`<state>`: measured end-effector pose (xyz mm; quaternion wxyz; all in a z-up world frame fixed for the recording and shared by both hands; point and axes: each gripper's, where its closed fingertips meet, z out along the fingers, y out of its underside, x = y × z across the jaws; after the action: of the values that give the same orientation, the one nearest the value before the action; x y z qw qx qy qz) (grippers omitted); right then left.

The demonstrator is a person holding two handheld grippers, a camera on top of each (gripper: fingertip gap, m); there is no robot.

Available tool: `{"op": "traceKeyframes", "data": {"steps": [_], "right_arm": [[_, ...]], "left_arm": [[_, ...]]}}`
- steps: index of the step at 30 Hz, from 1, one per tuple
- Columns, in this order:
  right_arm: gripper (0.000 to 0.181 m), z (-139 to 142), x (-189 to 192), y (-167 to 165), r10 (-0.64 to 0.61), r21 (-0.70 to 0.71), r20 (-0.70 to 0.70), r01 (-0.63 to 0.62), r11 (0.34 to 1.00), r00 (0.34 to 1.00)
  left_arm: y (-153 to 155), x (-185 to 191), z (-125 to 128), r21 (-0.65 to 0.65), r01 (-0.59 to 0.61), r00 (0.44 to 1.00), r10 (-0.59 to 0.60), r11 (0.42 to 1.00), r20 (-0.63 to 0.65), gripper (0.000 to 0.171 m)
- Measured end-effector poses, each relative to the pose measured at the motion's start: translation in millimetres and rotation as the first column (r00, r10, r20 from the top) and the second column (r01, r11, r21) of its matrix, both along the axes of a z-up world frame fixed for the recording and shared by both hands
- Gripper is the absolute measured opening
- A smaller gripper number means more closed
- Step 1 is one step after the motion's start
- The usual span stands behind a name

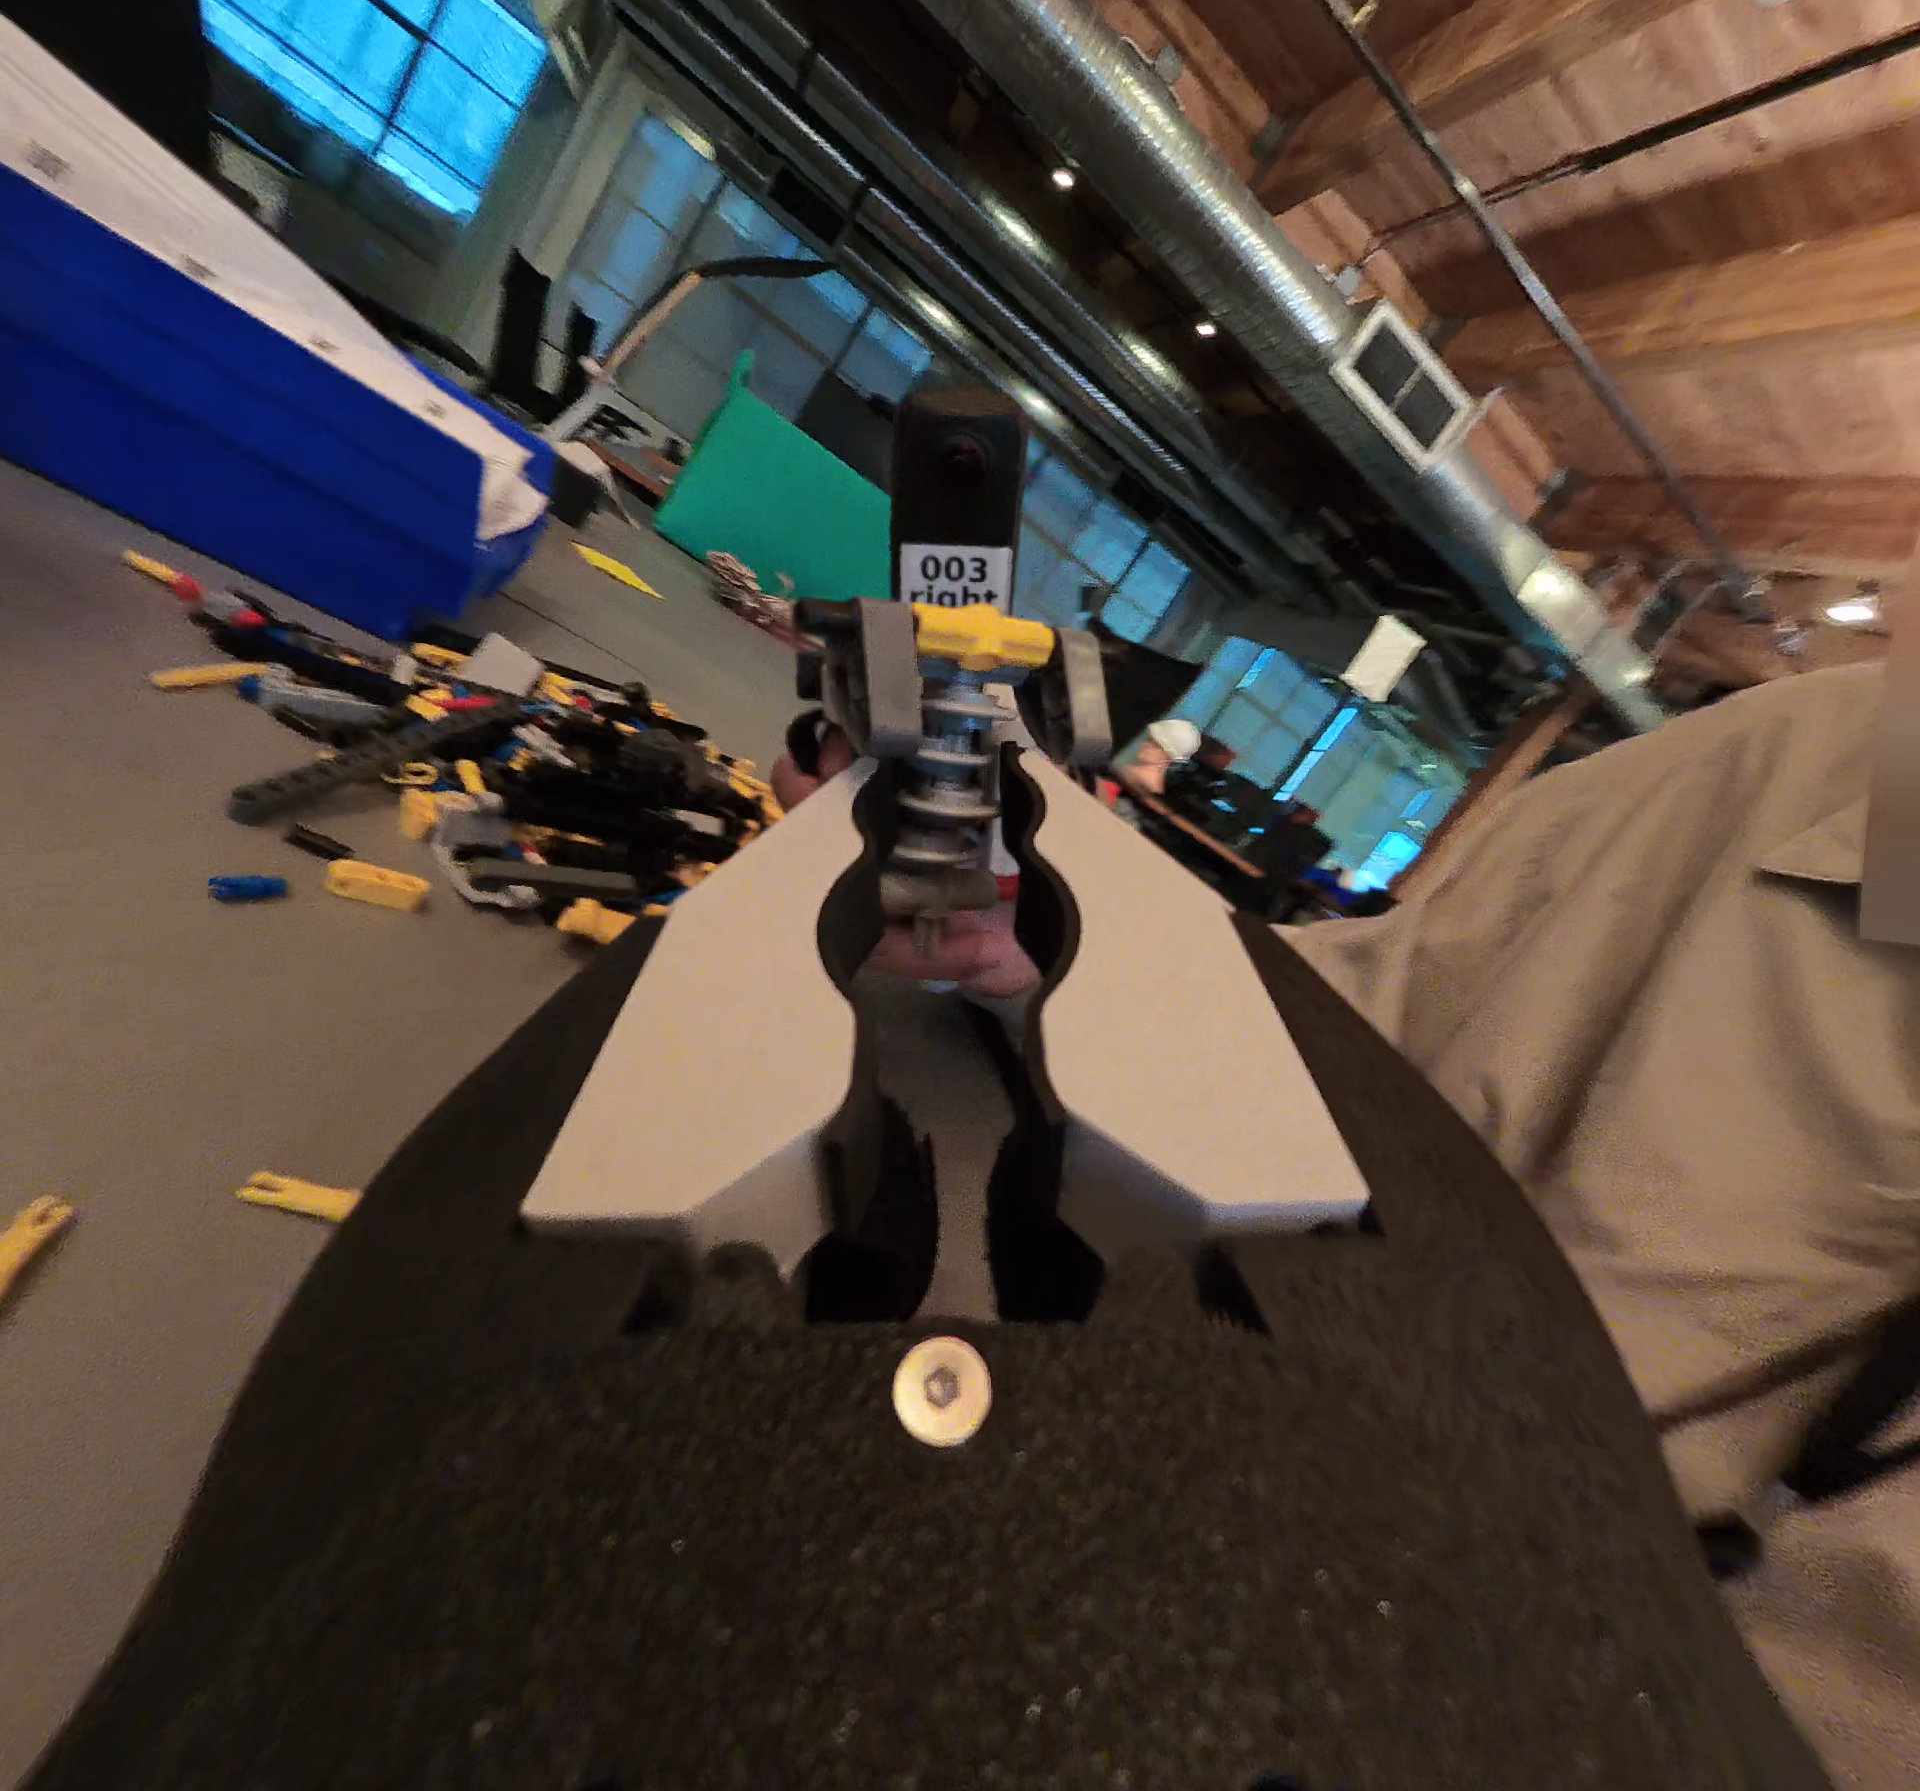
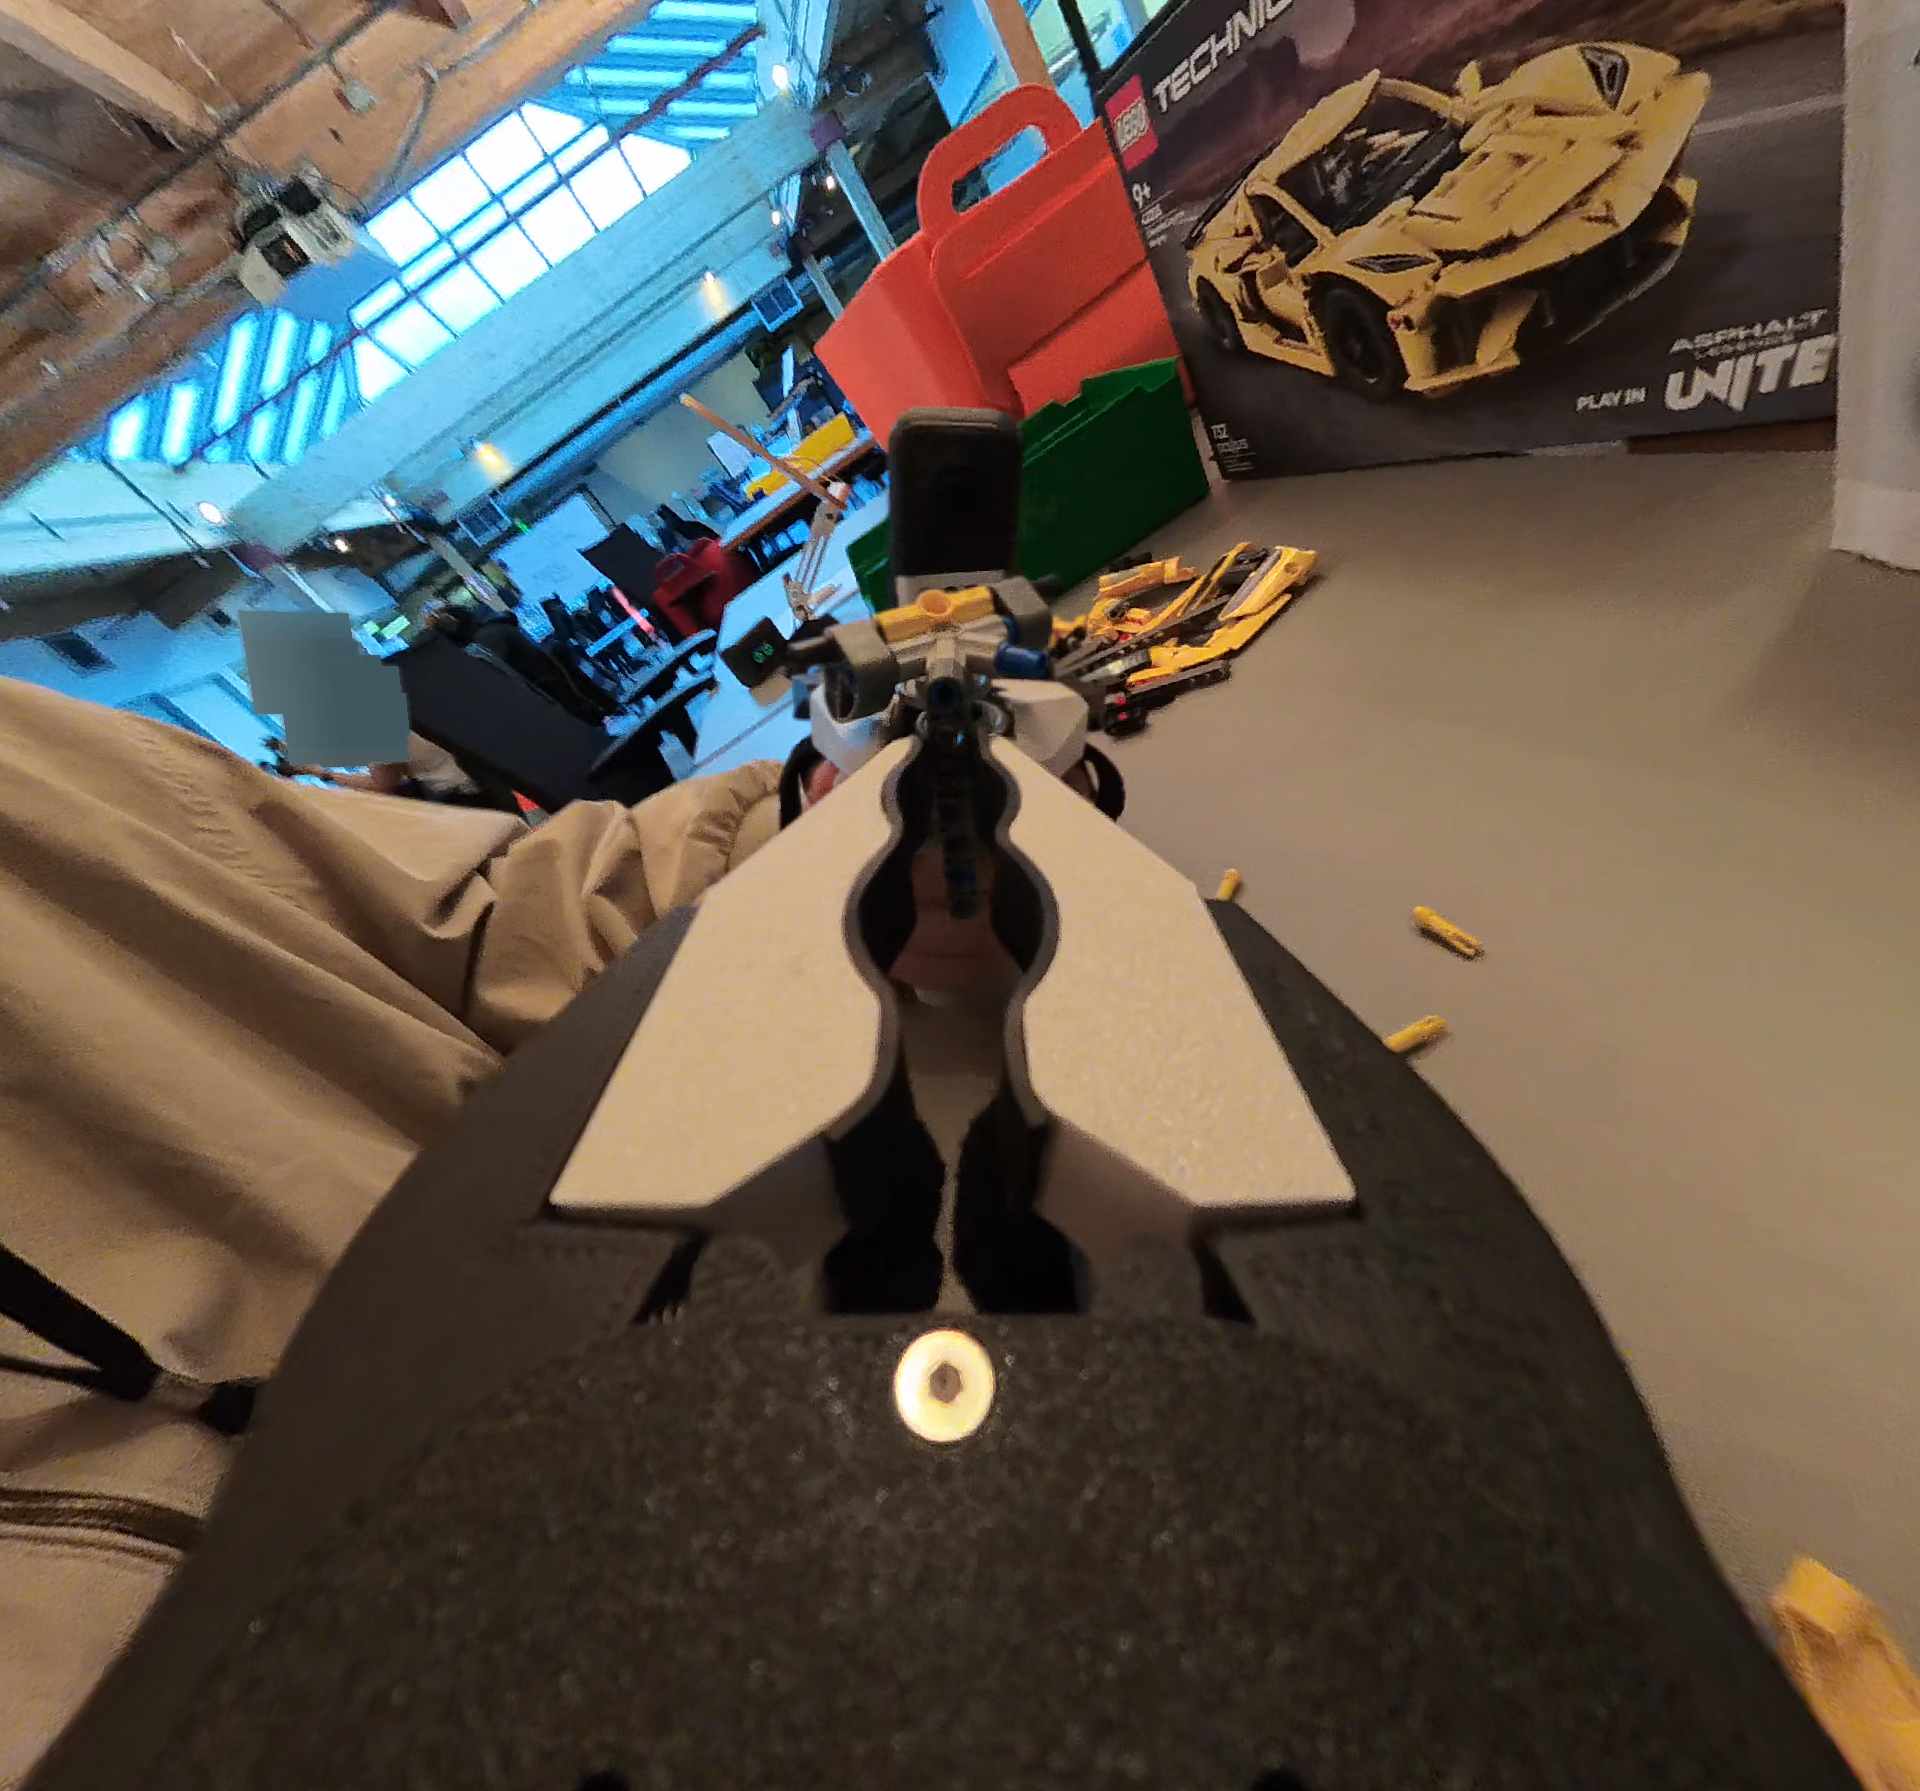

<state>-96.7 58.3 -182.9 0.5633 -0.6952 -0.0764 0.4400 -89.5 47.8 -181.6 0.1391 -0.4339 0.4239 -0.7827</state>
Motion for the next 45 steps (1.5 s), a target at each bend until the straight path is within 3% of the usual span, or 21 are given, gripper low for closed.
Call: {"op": "traceKeyframes", "data": {"steps": [12,13,14,15,17,19,21,22,23,25,27,30,33,37,40,43,45], "right_arm": [[0.006,5.0,4.3,-2.2,0.028,0.004,-0.086,-0.028,1.000,0.996],[0.005,12.0,17.9,-2.4,-0.014,0.022,-0.132,0.017,1.000,0.991],[0.005,26.5,51.4,-8.7,-0.075,0.067,-0.244,0.094,0.993,0.967],[0.005,32.6,86.6,-18.0,-0.122,0.079,-0.318,0.155,0.985,0.940],[0.005,21.8,114.6,-25.1,-0.221,0.042,-0.208,0.235,0.971,0.953],[0.005,13.9,116.9,-20.4,-0.280,0.009,-0.042,0.280,0.960,0.959],[0.006,-29.1,119.5,-13.6,-0.260,-0.164,0.242,0.304,0.938,0.935],[0.006,-36.3,115.1,-16.2,-0.199,-0.230,0.221,0.250,0.941,0.955],[0.006,-32.0,114.6,-16.9,-0.181,-0.267,0.102,0.202,0.942,0.978],[0.005,-31.7,125.1,-15.8,-0.215,-0.297,-0.065,0.187,0.937,0.975],[0.006,-49.0,136.6,-16.0,-0.269,-0.335,0.001,0.254,0.907,0.963],[0.006,-67.2,168.4,-19.3,-0.391,-0.344,0.228,0.450,0.824,0.891],[0.007,-87.4,200.3,-29.3,-0.438,-0.332,0.479,0.619,0.712,0.761],[0.014,-98.8,219.7,-38.3,-0.438,-0.312,0.610,0.709,0.633,0.660],[0.028,-95.7,222.5,-35.6,-0.455,-0.257,0.632,0.724,0.640,0.627],[0.029,-68.4,212.3,-26.2,-0.517,-0.135,0.613,0.724,0.677,0.597],[0.028,-43.5,175.7,-12.4,-0.504,-0.051,0.540,0.624,0.780,0.674]], "left_arm": [[6.2,0.8,11.1,-0.003,-0.105,0.994,0.105,0.995,0.018,0.018],[30.1,-8.4,25.5,-0.101,-0.194,0.976,0.202,0.976,0.077,0.019],[71.3,-29.6,42.8,-0.257,-0.270,0.941,0.311,0.928,0.133,0.018],[104.4,-49.5,49.2,-0.333,-0.308,0.917,0.371,0.891,0.147,0.018],[118.3,-54.9,42.9,-0.271,-0.357,0.912,0.396,0.894,0.106,0.018],[92.1,-32.8,26.6,-0.159,-0.312,0.946,0.321,0.937,0.037,0.018],[68.5,-16.1,6.9,-0.075,-0.258,0.966,0.256,0.963,-0.037,0.019],[62.1,-15.4,7.2,-0.114,-0.223,0.975,0.222,0.968,-0.026,0.019],[57.5,-15.8,7.9,-0.169,-0.171,0.985,0.170,0.971,-0.020,0.019],[58.4,-10.3,-2.6,-0.170,-0.179,0.983,0.169,0.969,-0.071,0.019],[55.5,-9.9,-4.9,-0.155,-0.160,0.985,0.148,0.975,-0.084,0.019],[53.2,-10.2,-5.0,-0.154,-0.140,0.988,0.127,0.978,-0.091,0.019],[51.8,-7.2,-12.4,-0.107,-0.150,0.982,0.136,0.983,-0.130,0.019],[52.9,-8.4,-11.4,-0.109,-0.152,0.982,0.138,0.982,-0.130,0.019],[58.2,-12.2,-5.2,-0.173,-0.142,0.986,0.125,0.975,-0.106,0.019],[60.7,-15.6,-0.4,-0.226,-0.115,0.991,0.098,0.967,-0.087,0.019],[60.9,-14.5,-4.2,-0.229,-0.113,0.990,0.090,0.967,-0.111,0.019]]}}
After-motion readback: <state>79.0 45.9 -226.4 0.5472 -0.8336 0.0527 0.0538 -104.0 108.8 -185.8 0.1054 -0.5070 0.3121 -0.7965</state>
